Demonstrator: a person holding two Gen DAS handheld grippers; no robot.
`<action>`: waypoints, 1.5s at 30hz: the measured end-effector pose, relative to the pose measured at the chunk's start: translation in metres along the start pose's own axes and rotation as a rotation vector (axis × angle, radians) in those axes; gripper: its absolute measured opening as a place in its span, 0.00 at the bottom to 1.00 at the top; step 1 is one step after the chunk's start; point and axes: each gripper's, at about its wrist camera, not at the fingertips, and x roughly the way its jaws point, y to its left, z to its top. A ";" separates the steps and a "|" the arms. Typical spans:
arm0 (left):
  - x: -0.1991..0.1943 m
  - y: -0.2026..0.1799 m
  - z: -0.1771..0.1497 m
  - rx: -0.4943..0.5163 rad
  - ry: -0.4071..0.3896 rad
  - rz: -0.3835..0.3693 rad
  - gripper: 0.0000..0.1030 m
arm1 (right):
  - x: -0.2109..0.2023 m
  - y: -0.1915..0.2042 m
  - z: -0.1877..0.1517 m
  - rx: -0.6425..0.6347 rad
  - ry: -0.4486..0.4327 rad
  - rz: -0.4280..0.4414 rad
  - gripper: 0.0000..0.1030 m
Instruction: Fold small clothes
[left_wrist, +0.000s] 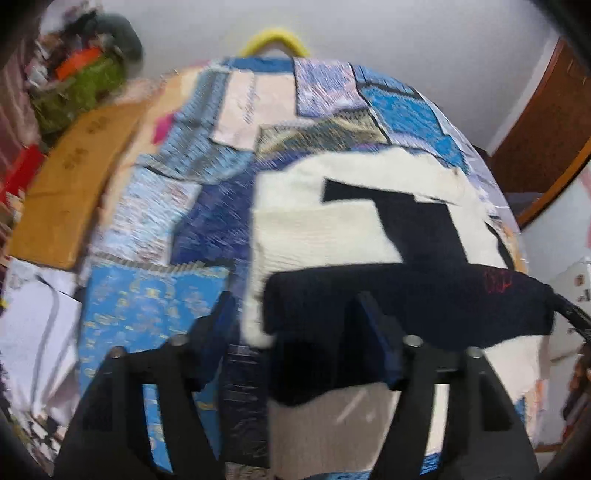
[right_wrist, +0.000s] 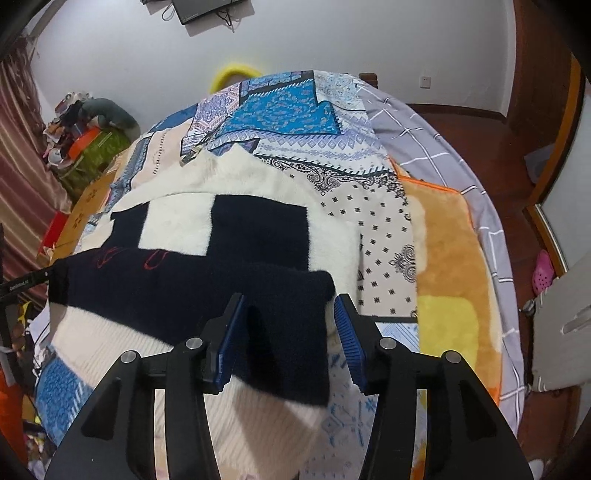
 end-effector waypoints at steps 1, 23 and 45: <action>-0.003 0.001 -0.001 0.010 -0.004 0.010 0.67 | -0.003 0.000 -0.002 0.001 -0.001 -0.002 0.47; 0.003 0.024 -0.062 -0.105 0.171 -0.128 0.69 | 0.007 -0.006 -0.062 0.092 0.105 0.052 0.71; 0.000 -0.007 -0.063 -0.060 0.170 -0.263 0.15 | 0.011 0.013 -0.059 0.095 0.092 0.198 0.12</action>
